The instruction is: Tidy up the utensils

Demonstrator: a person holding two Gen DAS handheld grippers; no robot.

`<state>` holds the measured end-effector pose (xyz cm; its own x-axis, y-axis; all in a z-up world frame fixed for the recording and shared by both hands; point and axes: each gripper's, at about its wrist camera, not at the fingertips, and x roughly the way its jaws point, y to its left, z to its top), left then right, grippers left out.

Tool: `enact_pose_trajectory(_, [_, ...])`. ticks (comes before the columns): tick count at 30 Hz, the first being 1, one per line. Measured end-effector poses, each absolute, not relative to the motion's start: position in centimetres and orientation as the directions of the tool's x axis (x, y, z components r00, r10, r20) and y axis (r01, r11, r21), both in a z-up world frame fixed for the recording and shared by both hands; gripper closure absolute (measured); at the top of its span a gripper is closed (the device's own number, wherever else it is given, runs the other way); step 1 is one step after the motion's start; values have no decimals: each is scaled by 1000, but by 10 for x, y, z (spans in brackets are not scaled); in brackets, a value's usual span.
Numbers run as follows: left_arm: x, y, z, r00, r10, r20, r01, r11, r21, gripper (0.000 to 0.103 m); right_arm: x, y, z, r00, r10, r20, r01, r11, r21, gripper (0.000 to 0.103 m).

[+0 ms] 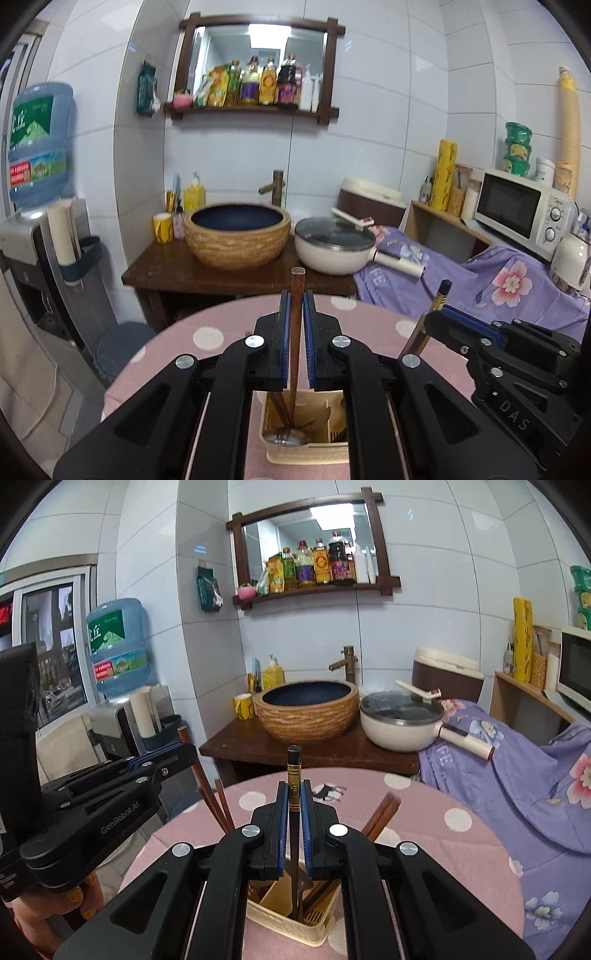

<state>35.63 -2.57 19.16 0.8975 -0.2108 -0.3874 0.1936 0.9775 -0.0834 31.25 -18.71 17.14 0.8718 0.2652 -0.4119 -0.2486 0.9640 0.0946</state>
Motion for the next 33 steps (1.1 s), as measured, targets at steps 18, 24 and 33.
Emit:
enact_pose_trajectory(18, [291,-2,125,947,-113,-300,109,994,-29,16,257,-201,142,920,184,-346,-176,983,55,43])
enact_pose_trajectory(24, [220,12,105,968,-73,-239,80,997,17,6,178,-196,125,962,163,-219,-176,983,-44,10])
enact_pose_trajectory(33, [121,35,29,970,-22,-243,18,1000,-17,6,87,-199,58,980,140,-144,-150,987,-58,6])
